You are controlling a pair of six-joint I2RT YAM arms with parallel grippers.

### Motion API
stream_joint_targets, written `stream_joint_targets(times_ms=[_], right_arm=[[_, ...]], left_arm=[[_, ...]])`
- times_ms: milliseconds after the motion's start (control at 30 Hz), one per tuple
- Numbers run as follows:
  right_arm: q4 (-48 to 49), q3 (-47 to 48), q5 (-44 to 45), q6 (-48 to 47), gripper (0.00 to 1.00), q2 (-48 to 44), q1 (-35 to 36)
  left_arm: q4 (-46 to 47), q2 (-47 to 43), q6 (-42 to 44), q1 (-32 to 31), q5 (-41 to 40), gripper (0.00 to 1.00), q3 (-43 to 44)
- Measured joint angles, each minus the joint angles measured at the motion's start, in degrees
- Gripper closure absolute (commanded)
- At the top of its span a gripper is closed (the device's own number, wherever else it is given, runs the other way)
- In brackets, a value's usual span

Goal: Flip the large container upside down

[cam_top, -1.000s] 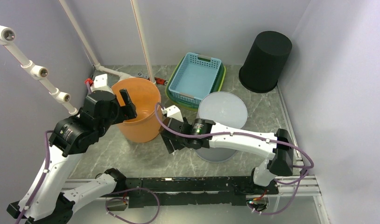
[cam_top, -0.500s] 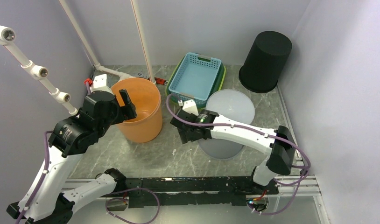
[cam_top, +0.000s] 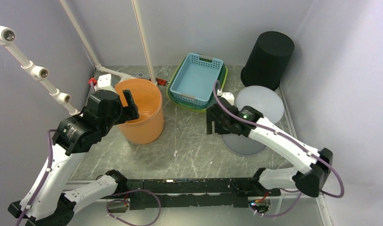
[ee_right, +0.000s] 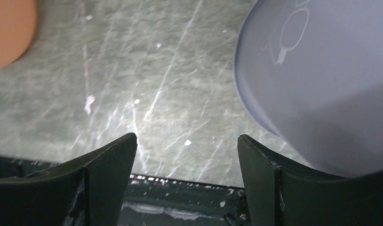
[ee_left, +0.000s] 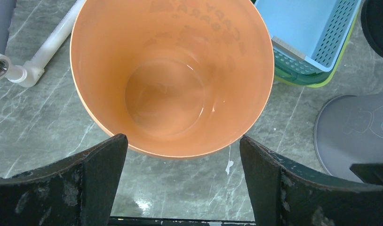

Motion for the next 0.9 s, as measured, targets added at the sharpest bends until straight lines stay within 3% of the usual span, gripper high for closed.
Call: stream_joint_targets(times_ms=[267,333,433,567,900], right_arm=[[1.38,-9.14,-13.77,1.70,0.13,-14.58,0.37],[0.59,-10.49,-15.61,2.32,0.06,-16.41,0.76],[-1.42,-11.13,-16.26,3.37,0.05,-18.14,1.81],[-6.97,-9.84,-12.02,6.71,0.05,-18.82,2.47],[-19.23,-4.00,8.92,19.78,0.00,-17.05,1.92]], left_arm=[[-0.52,2.34,1.51,0.00,-0.02,0.06,1.33],[-0.55,2.49,1.84,0.00,-0.02,0.06,1.36],[-0.48,2.51,2.36,0.00,0.00,0.06,1.33],[-0.44,3.17,2.69,0.00,0.35,0.06,1.36],[0.50,5.25,2.80,0.00,1.51,0.06,1.49]])
